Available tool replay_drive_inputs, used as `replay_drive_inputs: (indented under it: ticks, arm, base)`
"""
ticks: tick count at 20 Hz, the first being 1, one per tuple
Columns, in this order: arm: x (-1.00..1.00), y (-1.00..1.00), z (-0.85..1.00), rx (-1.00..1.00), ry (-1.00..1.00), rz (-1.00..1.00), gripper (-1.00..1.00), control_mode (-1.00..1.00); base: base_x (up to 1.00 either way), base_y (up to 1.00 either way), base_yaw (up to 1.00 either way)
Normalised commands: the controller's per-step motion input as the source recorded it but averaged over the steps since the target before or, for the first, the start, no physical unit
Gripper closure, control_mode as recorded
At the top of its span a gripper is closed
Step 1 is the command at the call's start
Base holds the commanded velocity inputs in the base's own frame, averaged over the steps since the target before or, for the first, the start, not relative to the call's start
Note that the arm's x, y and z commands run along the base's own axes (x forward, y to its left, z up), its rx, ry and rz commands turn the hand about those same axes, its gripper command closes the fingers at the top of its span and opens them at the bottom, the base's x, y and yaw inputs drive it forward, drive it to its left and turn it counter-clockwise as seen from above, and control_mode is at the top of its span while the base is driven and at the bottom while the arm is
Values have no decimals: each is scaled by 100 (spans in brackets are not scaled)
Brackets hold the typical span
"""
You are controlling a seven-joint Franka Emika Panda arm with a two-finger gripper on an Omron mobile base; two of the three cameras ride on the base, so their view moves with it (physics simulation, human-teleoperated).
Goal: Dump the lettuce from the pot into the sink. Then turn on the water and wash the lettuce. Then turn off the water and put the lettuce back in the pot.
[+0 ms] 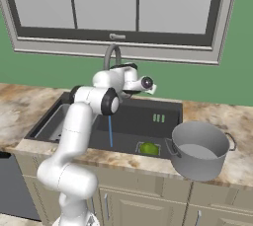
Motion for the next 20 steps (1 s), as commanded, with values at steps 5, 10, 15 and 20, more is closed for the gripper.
replay_drive_inputs:
  ticks: [5,10,15,20]
  arm:
    - [0,0,0,19,3,0,100,-100]
    - [0,-2,0,28,0,5,100,-100]
    - [0,0,0,28,0,7,100,-100]
    - [0,28,0,23,0,8,100,-100]
  base:
    - [0,0,0]
    - [0,0,0]
    - [0,0,0]
    - [0,0,0]
